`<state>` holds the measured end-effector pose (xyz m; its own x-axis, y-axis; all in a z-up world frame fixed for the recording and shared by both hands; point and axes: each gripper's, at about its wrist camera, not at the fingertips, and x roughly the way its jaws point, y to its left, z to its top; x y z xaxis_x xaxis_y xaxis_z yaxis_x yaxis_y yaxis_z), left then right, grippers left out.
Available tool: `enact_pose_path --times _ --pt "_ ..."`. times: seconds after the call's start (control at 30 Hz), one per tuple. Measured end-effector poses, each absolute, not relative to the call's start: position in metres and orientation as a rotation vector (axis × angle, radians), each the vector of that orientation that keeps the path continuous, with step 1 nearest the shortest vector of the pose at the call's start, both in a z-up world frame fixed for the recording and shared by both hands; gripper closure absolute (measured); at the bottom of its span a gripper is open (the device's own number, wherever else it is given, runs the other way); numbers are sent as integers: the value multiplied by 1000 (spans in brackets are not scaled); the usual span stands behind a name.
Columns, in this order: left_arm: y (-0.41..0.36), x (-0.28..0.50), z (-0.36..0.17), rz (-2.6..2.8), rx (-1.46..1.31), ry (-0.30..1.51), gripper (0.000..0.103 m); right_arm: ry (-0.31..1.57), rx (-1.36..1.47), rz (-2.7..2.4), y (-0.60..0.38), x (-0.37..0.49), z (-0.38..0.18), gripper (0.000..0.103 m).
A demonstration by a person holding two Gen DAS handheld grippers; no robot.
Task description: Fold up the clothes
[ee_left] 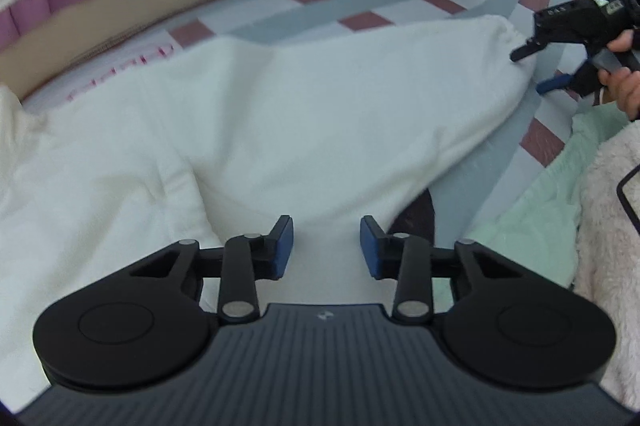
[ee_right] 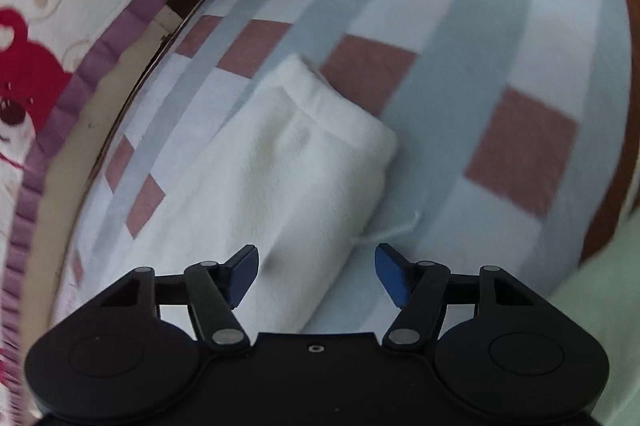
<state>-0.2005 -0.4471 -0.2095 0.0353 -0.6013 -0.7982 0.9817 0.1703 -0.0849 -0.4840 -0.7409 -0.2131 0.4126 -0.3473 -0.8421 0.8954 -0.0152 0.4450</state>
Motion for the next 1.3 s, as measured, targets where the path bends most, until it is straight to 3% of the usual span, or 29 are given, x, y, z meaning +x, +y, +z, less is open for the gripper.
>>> enact_pose_path --times 0.03,0.07,0.1,0.13,0.17,0.47,0.63,0.83,1.0,1.1,1.17,1.3 --pt "-446 -201 -212 -1325 586 834 68 596 1154 -1069 -742 -477 -213 33" --pt "-445 -201 -215 -1322 588 841 68 605 1105 -1056 -744 -471 -212 39" --pt "-444 -202 -216 -1322 590 843 68 624 1059 -1076 -744 -473 -211 53" --pt "-442 -202 -215 -1324 594 841 68 644 1012 -1097 -744 -475 -210 86" --pt "-439 -201 -212 -1317 584 831 68 602 1017 -1085 -743 -474 -206 89" --pt "-409 -191 -169 -1202 424 700 67 398 768 -923 -700 -428 -146 90" --pt "-373 -174 -152 -1076 387 625 65 471 647 -657 -647 -336 -127 90" --pt "-317 -118 -149 -785 82 712 60 371 676 -282 -556 -243 -112 90" --pt "-278 -96 -157 -689 -57 759 58 494 570 -10 -482 -201 -142 89" --pt "-276 -99 -172 -660 -45 818 58 563 612 -37 -486 -216 -147 83" --pt "-278 -103 -180 -691 -45 845 58 517 646 -86 -499 -243 -137 51" --pt "-290 -109 -182 -747 -1 809 51 471 546 -414 -515 -301 -125 50"
